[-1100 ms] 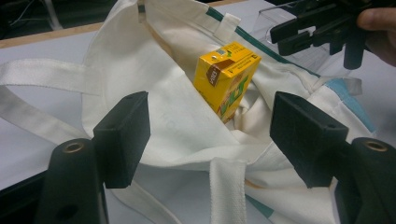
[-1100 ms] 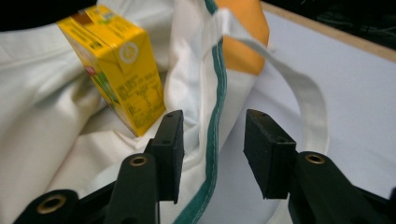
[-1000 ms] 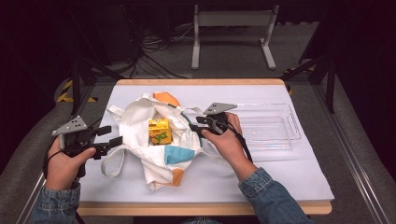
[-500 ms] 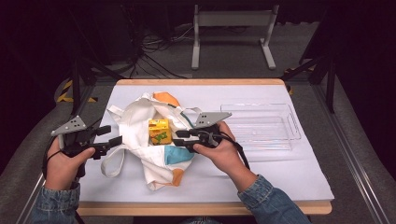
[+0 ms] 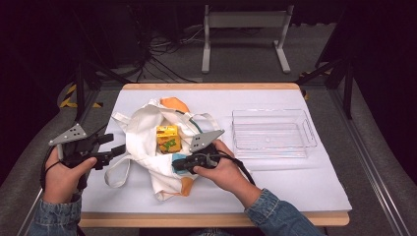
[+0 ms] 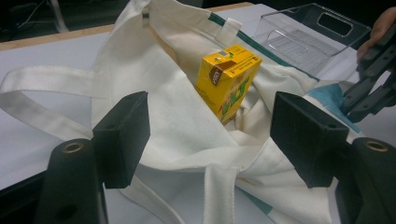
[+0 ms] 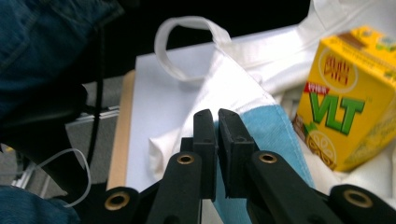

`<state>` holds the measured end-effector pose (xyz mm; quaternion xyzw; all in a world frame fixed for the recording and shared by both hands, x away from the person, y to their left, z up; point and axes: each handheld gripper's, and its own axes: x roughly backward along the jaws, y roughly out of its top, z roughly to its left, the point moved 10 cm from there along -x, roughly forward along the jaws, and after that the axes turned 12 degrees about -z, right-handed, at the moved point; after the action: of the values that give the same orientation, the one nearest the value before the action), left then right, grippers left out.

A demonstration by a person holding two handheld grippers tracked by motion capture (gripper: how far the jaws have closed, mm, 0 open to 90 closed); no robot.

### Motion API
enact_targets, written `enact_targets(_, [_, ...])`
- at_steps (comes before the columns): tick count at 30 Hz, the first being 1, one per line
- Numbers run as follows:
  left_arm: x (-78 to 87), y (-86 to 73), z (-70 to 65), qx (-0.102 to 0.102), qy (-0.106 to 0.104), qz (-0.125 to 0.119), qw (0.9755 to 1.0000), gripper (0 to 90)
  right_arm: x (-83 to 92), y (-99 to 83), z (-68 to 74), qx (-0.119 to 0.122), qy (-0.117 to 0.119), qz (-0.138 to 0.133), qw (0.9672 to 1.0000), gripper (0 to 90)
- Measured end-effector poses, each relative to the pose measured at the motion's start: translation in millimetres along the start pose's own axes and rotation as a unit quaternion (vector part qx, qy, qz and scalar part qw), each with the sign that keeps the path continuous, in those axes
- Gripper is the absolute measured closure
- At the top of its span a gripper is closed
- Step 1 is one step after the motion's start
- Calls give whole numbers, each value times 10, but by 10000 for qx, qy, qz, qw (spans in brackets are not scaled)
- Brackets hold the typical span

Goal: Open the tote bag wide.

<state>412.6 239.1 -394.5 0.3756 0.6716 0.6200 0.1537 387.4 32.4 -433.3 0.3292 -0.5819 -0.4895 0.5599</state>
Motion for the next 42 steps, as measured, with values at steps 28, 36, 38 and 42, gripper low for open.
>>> enact_targets(28, [-17, 26, 36, -18, 35, -65, 10000, 271, -118, -507, -367, -175, -755, 591, 9952, 732])
enact_targets(36, [-13, 30, 42, 7, 30, -74, 10000, 266, 21, -295, -423, -191, -904, 333, 9952, 696])
enact_targets(38, [-22, 31, 43, 6, 30, -74, 10000, 262, 66, -235, -433, -218, -931, 245, 9951, 691])
enact_targets(42, [-28, 31, 44, 16, 31, -64, 10000, 261, 163, -138, -471, -196, -1060, 173, 9940, 673])
